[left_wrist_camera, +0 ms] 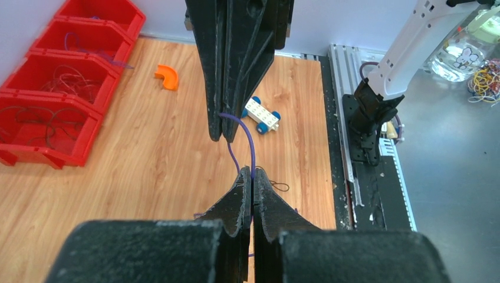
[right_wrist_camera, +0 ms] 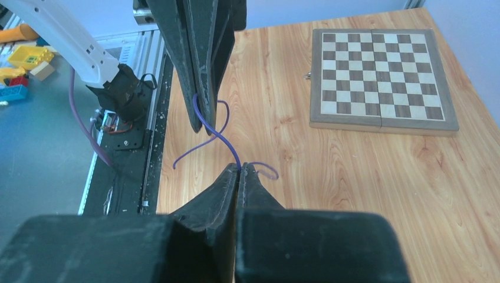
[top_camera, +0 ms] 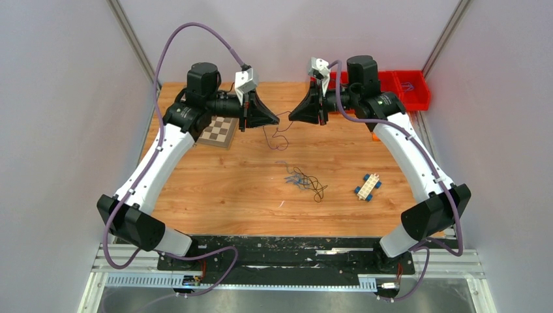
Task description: Untangle the cables
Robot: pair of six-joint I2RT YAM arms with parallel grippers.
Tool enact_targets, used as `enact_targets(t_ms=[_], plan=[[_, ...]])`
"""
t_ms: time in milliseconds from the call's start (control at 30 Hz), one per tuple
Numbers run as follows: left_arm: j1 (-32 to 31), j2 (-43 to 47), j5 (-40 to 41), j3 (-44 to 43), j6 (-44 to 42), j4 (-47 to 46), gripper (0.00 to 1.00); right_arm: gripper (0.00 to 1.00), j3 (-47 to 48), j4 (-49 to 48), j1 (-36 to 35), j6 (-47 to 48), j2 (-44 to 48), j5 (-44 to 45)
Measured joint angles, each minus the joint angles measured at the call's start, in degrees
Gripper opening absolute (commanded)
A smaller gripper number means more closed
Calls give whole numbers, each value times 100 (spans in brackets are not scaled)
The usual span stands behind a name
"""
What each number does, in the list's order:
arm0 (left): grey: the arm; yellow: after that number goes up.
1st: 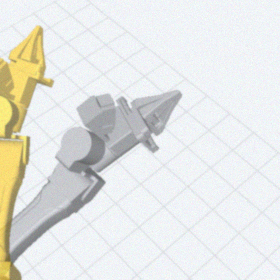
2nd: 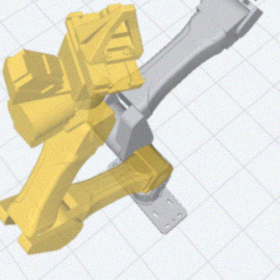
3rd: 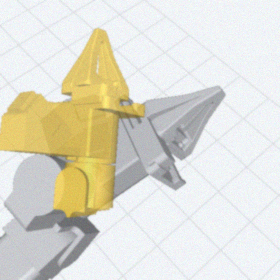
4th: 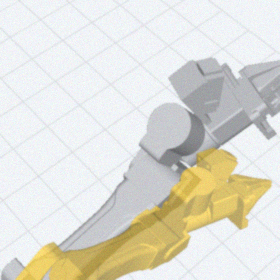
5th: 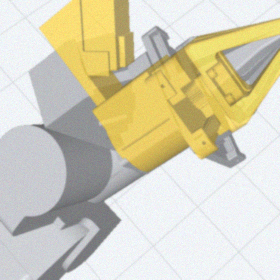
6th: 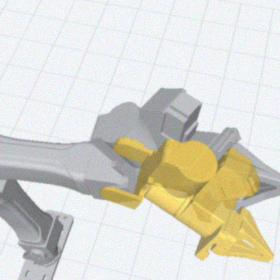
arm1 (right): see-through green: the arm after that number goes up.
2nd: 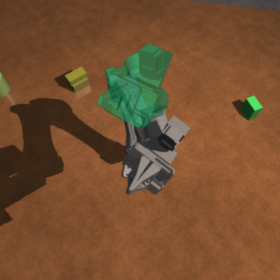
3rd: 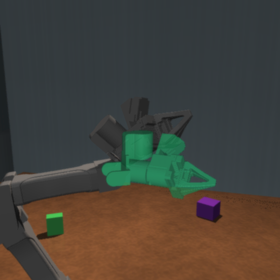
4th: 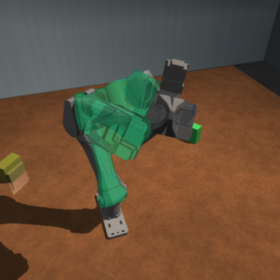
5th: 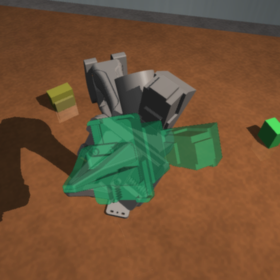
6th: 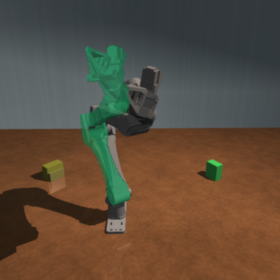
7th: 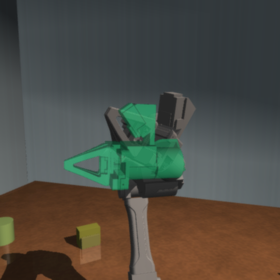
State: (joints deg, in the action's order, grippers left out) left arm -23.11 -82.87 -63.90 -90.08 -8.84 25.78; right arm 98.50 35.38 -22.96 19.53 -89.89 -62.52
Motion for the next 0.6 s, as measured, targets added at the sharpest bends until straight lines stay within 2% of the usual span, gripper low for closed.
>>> enact_targets(t_ms=[233,433,500,533,600], plan=[[-2,-33,136,422,179,-310,0,0,4,-621,37,-667,44,107],[-127,-376,369,466,568,-914,0,0,13,-1543,190,-1917,59,90],[-271,-560,542,426,713,-1174,13,0,7,-1915,269,-2507,57,46],[-376,-691,636,361,809,-1298,29,0,-7,-2116,326,-2804,57,24],[-507,-916,807,245,994,-1497,48,0,-26,-2439,494,-3292,48,-37]])
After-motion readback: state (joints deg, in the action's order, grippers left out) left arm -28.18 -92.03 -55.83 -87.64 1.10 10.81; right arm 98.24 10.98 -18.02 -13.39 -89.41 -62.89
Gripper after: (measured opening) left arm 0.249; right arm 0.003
